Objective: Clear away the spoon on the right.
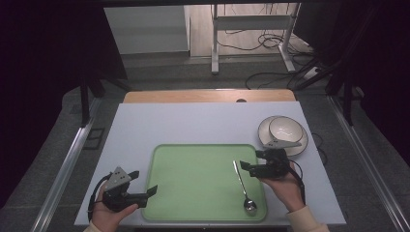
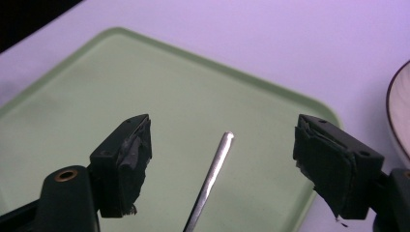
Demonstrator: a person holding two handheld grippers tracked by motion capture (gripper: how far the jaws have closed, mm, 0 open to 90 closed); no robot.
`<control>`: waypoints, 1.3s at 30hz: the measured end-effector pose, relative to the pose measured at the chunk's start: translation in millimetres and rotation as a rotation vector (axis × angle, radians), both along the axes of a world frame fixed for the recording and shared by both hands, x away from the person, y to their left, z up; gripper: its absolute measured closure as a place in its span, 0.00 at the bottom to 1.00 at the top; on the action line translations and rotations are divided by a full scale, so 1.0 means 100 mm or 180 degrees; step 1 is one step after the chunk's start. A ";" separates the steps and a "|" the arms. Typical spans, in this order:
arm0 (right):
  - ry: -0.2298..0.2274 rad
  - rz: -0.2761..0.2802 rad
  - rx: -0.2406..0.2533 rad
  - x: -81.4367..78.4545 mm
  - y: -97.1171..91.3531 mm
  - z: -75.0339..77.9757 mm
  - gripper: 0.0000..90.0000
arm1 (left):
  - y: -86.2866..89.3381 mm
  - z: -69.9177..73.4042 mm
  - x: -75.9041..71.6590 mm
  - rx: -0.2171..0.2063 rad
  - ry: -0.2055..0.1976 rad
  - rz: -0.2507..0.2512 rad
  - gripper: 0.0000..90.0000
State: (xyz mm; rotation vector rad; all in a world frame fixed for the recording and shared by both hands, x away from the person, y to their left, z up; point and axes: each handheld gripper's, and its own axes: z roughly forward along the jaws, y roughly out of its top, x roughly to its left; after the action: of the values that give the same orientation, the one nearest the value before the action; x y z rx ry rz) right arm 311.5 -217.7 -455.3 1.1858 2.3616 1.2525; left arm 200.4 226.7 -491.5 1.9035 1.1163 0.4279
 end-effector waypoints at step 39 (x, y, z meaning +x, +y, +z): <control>-0.0374 0.0062 0.0240 -0.52 -1.04 -0.04 0.21 | -0.01 -0.06 0.03 0.0094 0.0052 0.0094 0.16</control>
State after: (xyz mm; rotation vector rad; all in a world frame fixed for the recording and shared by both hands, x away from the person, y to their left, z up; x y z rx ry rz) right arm 259.6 -321.3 -459.8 1.0813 2.2654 1.3891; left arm 203.2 225.9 -497.1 1.9213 1.1557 0.4481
